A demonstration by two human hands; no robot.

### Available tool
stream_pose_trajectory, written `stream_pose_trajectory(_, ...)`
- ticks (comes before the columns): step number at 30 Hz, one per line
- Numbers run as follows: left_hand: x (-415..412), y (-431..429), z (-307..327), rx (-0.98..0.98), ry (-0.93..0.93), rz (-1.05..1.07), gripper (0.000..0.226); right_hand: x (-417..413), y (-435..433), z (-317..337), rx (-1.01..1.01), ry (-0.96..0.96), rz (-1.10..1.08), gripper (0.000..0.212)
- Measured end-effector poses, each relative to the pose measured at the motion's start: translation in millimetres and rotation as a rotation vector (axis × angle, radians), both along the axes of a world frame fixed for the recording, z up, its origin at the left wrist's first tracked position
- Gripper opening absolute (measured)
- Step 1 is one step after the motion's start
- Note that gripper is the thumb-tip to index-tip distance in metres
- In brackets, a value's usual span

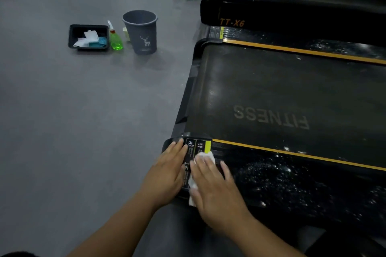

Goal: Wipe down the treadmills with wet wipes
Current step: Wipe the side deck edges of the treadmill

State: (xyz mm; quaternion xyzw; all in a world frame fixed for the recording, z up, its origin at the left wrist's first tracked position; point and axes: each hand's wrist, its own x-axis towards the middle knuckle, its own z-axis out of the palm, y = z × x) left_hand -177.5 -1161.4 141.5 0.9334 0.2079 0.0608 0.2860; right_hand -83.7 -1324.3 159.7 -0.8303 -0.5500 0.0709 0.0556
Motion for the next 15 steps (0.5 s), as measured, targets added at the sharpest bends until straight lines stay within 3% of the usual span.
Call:
stream_pose_trajectory(3, 11.6, -7.1, 1.0, 0.083, 0.025, -0.058, 0.080, 23.8, -31.9, 5.2, -0.020, 0.006, -0.103, 0.067)
stream_pose_trajectory(7, 32.0, -20.5, 3.7, 0.186, 0.075, -0.154, 0.078, 42.9, -3.5, -3.9, 0.009, -0.003, -0.292, 0.068)
stream_pose_trajectory(11, 35.3, -22.1, -3.0, 0.284, 0.071, -0.158, 0.064, 18.1, -35.3, -7.6, 0.093, -0.006, -0.150, 0.060)
stream_pose_trajectory(15, 39.0, -26.2, -1.8, 0.310, 0.054, -0.175, 0.062, 56.8, -64.9, -7.0, 0.109, -0.126, -0.220, 0.049)
